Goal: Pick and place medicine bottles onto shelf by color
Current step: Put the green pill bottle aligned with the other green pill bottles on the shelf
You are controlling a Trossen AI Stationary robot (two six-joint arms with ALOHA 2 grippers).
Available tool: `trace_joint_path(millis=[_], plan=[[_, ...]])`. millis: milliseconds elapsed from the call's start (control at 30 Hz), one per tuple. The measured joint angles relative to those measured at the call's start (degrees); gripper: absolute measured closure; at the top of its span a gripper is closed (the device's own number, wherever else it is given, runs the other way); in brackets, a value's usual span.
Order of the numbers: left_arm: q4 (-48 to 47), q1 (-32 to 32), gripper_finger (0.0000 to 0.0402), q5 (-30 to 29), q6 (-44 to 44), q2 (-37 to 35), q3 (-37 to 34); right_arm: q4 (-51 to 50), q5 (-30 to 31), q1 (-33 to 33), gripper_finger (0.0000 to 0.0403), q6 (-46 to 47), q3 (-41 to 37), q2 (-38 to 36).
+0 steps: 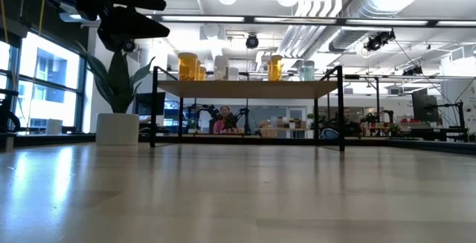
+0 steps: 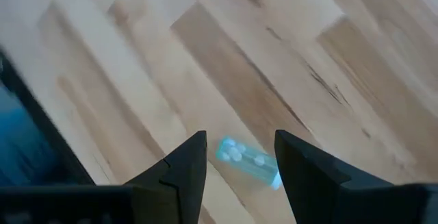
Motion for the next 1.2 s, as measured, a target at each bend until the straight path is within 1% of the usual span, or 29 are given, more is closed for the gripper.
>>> trace_joint_path(millis=[133,400,500,600,767,1200], plan=[[0.0,0.0,0.0161,-0.4,-1.7,0.0,0.0,2.8,-2.3,0.8,0.024,-12.2,0.0,2.1],[0.0,0.0,0.0161,-0.4,-3.0,0.0,0.0,9.4,-10.6,1.5,0.024,-35.3,0.0,9.1],[0.0,0.0,0.0161,-1.9,-3.0,0.0,0.0,9.6,-11.0,1.5,0.024,-42.1,0.0,11.2],[0.0,0.0,0.0161,-3.3,-3.0,0.0,0.0,9.6,-10.3,1.5,0.024,-44.8,0.0,12.6],[0.0,0.0,0.0161,-3.7,-2.9,0.0,0.0,9.5,-8.4,1.5,0.024,-47.2,0.0,14.1],[0.0,0.0,0.0161,-3.8,-2.8,0.0,0.0,9.6,-8.5,1.5,0.024,-47.2,0.0,19.5]])
